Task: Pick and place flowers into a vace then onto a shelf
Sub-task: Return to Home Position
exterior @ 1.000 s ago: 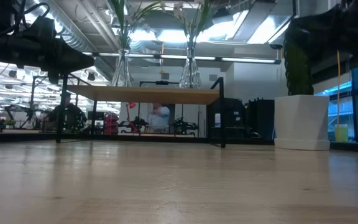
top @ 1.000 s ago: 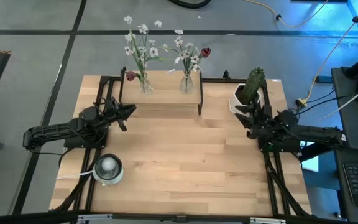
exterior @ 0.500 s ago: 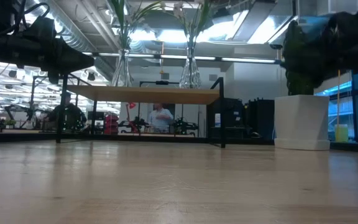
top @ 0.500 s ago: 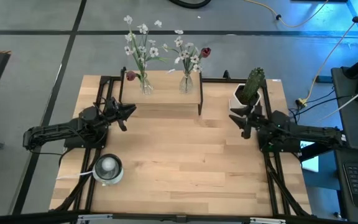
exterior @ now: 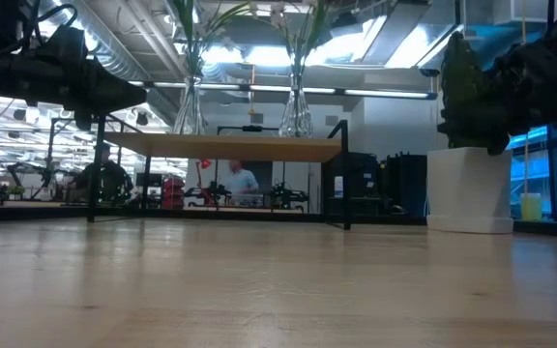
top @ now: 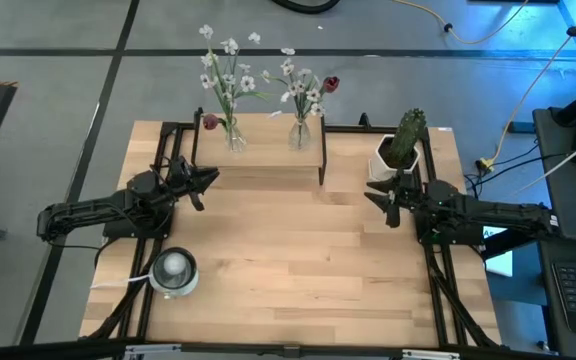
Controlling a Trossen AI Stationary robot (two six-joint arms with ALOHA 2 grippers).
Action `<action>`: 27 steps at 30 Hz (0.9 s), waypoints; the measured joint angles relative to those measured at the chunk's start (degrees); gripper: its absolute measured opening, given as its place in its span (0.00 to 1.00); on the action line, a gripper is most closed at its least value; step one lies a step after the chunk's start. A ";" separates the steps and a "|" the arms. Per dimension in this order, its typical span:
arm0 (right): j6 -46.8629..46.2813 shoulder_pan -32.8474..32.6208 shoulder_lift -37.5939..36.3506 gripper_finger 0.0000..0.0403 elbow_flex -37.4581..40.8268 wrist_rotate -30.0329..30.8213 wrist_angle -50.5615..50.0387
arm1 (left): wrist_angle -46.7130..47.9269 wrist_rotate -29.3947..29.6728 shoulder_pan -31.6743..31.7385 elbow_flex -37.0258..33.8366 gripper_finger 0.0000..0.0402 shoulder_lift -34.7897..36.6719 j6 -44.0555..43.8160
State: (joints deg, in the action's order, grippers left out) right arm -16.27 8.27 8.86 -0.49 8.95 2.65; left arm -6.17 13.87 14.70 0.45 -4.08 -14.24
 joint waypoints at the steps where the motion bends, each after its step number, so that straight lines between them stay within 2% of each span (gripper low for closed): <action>1: 0.00 0.00 0.00 0.46 0.00 0.00 0.00 | 0.00 0.00 -0.01 0.00 0.16 0.00 0.00; 27: 0.02 0.00 0.02 0.46 0.00 0.00 0.02 | 0.00 0.00 0.00 0.00 0.16 0.00 0.02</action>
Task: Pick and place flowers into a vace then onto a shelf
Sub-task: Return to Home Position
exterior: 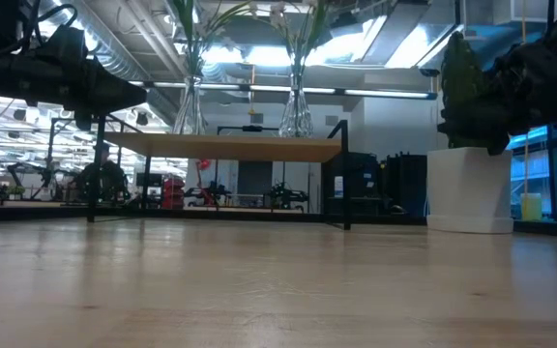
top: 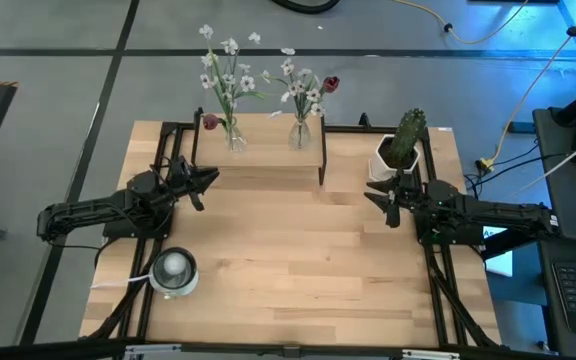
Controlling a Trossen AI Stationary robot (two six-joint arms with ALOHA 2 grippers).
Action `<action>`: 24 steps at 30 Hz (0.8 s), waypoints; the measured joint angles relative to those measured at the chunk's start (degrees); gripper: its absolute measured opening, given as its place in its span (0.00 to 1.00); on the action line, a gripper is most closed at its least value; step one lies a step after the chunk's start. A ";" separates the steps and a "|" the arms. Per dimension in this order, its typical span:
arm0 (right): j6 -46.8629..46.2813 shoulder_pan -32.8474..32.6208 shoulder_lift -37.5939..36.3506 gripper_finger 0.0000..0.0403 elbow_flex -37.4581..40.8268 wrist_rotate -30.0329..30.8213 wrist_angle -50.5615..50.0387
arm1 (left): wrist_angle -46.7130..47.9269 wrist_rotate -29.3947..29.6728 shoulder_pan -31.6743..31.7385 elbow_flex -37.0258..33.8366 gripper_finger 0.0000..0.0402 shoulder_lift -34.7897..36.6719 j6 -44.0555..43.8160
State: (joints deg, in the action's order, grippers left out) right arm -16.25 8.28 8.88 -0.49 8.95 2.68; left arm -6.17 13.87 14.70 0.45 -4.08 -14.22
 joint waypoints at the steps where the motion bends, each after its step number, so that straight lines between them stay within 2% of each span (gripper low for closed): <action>1: 0.00 0.00 0.00 0.46 0.00 0.00 0.00 | 0.00 0.00 0.00 0.00 0.16 0.00 0.00; 24: 0.00 0.01 0.00 0.46 -0.04 0.00 0.00 | 0.00 0.00 0.00 0.00 0.18 0.00 -0.02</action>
